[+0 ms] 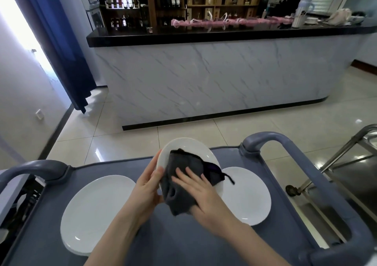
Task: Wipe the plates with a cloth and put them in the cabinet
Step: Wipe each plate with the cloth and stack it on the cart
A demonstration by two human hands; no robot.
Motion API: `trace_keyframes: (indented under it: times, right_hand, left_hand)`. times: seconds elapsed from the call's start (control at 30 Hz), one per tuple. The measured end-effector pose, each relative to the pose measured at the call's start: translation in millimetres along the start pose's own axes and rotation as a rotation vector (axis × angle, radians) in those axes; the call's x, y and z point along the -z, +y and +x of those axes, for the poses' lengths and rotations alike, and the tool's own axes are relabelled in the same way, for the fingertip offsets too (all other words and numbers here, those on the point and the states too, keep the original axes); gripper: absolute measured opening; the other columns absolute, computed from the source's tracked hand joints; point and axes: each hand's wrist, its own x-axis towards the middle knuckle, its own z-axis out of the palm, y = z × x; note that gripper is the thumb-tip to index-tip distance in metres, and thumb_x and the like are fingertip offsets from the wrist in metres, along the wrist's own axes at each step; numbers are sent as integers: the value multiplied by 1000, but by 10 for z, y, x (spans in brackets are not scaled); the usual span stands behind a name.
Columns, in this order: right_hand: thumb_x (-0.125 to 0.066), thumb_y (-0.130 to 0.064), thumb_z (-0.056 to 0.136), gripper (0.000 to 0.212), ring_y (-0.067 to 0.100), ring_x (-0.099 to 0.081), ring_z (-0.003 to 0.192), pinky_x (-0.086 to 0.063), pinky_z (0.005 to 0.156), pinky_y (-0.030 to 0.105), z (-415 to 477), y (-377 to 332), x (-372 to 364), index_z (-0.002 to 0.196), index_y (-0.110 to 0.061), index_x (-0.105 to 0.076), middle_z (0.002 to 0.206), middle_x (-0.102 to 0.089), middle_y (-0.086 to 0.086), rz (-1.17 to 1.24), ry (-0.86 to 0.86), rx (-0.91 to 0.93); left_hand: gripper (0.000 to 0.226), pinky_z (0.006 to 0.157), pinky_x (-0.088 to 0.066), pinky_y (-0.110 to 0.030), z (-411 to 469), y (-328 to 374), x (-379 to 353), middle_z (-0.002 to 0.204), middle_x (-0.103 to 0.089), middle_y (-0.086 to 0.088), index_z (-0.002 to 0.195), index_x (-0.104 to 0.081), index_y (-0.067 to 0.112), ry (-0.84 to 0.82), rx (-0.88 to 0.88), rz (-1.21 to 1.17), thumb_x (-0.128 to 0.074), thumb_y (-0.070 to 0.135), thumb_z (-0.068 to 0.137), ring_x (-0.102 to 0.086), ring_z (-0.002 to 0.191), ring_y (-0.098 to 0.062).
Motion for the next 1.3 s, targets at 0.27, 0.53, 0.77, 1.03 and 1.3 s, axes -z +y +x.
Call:
trace_keyframes:
  times: [0.27, 0.53, 0.77, 1.03, 1.3]
  right_hand:
    - [-45, -4, 86, 77, -3, 7, 147, 0, 123, 35, -258, 442, 160, 152, -37, -22, 157, -5, -27, -152, -21, -147]
    - [-45, -2, 84, 75, 7, 0, 150, 1, 123, 38, 284, 208, 247, 152, -30, -29, 160, -11, -16, -47, 99, -171]
    - [-44, -10, 87, 74, -10, 1, 146, 6, 118, 20, -249, 262, -35, 146, -51, -25, 156, -12, -34, -48, -70, -45]
    - [-50, -7, 97, 54, 1, -58, 104, -45, 84, 12, -286, 422, 273, 133, -46, -49, 115, -64, -18, 440, 229, -440]
    - [-56, -39, 92, 17, -2, -64, 88, -48, 75, 13, -308, 181, 407, 98, -30, -69, 95, -72, -9, 720, 227, -474]
  left_hand:
    - [51, 61, -56, -30, -39, 139, 152, 122, -70, 6, 135, -53, 58, 66, -9, 72, -62, 44, 87, -68, 91, -8]
    - [50, 68, -59, -36, -47, -25, -21, 132, -67, 6, 137, -49, 60, 8, 37, 61, -61, 43, 91, -70, 106, -13]
    - [50, 54, -56, -30, -60, 90, 116, 120, -70, 2, 134, -55, 55, 126, 7, -11, -62, 36, 88, -70, 85, -11]
    - [43, 71, -52, -39, -118, 72, 152, 111, -64, -3, 133, -56, 57, 125, -8, 19, -52, 28, 102, -53, 92, -28]
    - [44, 62, -56, -34, -57, 209, 131, 123, -63, 2, 133, -56, 55, 180, -68, -12, -51, 24, 103, -62, 68, -13]
